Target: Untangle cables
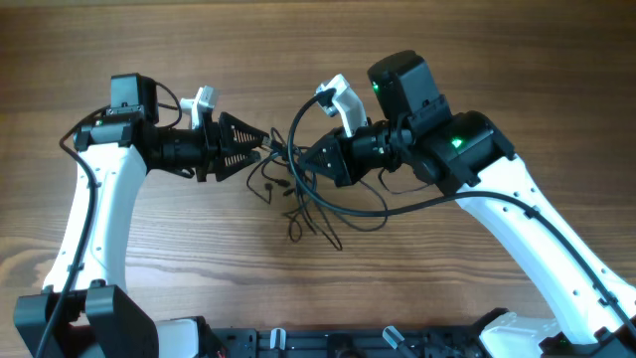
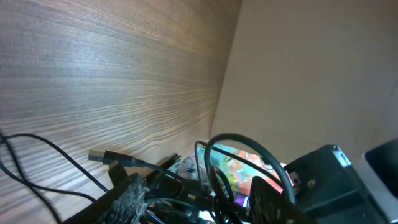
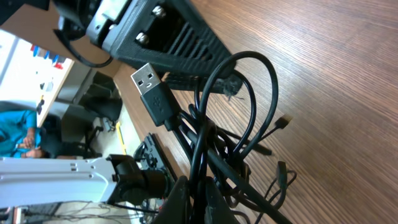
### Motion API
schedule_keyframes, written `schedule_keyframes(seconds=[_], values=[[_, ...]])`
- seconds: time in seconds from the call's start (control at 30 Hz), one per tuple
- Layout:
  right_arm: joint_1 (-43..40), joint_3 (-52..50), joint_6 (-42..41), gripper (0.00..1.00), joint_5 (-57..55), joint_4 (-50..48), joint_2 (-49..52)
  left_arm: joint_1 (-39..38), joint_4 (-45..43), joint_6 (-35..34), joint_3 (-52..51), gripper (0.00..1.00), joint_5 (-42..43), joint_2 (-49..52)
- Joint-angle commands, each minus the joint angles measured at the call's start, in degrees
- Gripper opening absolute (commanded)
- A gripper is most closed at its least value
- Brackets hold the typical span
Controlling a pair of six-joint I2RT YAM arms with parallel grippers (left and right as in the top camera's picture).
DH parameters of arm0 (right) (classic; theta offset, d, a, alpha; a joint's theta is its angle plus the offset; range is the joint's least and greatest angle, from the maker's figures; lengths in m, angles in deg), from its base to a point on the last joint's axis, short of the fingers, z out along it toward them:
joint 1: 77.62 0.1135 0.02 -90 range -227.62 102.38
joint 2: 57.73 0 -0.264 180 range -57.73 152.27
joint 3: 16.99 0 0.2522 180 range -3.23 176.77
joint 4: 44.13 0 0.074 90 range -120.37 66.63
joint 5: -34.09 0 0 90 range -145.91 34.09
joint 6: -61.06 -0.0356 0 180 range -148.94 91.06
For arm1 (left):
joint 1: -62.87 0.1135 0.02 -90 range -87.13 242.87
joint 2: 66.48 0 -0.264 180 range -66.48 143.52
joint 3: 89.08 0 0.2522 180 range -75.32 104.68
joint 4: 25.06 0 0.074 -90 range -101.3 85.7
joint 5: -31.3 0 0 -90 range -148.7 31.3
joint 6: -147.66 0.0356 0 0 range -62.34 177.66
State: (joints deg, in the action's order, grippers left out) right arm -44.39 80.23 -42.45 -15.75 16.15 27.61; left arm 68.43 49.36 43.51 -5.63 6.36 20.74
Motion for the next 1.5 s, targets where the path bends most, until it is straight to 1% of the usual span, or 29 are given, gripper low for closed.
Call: schedule_keyframes(seconds=[0.0, 0.07, 0.13, 0.2, 0.5, 0.57, 0.77, 0.83, 0.93, 0.97, 1.0, 1.07, 1.1, 1.23, 1.33, 1.47], values=[[0.07, 0.79, -3.04, 0.04, -1.22, -0.48, 0.61, -0.22, 0.11, 4.79, -0.37, 0.57, 0.9, 0.22], [0.07, 0.79, -3.17, 0.05, -1.22, -0.68, 0.61, -0.22, 0.28, 4.79, -0.37, 0.56, 0.9, 0.22], [0.07, 0.79, -3.21, 0.05, -1.2, -0.92, 0.61, -0.22, 0.28, 4.79, -0.37, 0.49, 0.92, 0.22], [0.07, 0.79, -3.21, 0.05, -1.18, -1.31, 0.61, -0.28, 0.31, 4.79, -0.37, 0.46, 0.92, 0.22], [0.2, 0.79, -2.97, 0.05, 2.05, -1.7, 0.72, -3.39, 0.24, 4.66, -0.37, 0.47, 2.6, 0.22], [0.22, 0.79, -2.95, 0.05, 2.08, -1.6, 0.83, -3.87, 0.22, 3.21, -0.37, 0.46, 2.62, 0.22], [0.35, 0.79, -2.97, 0.05, 2.08, -1.36, 1.9, -3.8, 0.04, 1.51, -0.37, 0.38, 2.62, 0.22], [0.35, 0.79, -3.02, 0.05, 2.1, -1.18, 2.47, -3.8, 0.04, 1.51, -0.37, 0.31, 2.62, 0.22], [0.35, 0.79, -3.02, 0.04, 2.08, -0.79, 3.15, -3.8, -0.22, 1.51, -0.37, 0.09, 2.36, 0.22], [0.35, 0.79, -3.02, 0.05, 2.08, -0.63, 3.21, -3.8, -0.46, 1.51, -0.37, 0.04, 2.01, 0.22], [0.35, 0.79, -3.06, 0.05, 2.08, -0.61, 3.21, -3.8, -0.63, 1.49, -0.37, 0.04, 1.33, 0.22], [0.35, 0.79, -3.23, 0.04, 2.08, -0.66, 3.21, -3.8, -0.85, 0.46, -0.37, 0.04, -2.25, 0.22], [0.35, 0.81, -3.43, 0.04, 2.05, -0.66, 3.17, -3.8, -0.94, -1.36, -0.37, 0.04, -5.53, 0.22], [0.33, 0.81, -7.52, 0.04, -1.75, -0.61, 3.04, -3.8, -1.2, -10.69, -0.37, 0.04, -25.66, 0.22], [0.22, 0.81, -11.67, 0.04, -8.98, -0.09, 2.25, -3.8, -1.18, -15.23, -0.37, 0.04, -37.05, 0.22], [-0.52, 0.83, -16.04, 0.05, -16.46, 0.55, -0.15, -3.8, -1.01, -16.79, -0.37, 0.04, -43.43, 0.22]])
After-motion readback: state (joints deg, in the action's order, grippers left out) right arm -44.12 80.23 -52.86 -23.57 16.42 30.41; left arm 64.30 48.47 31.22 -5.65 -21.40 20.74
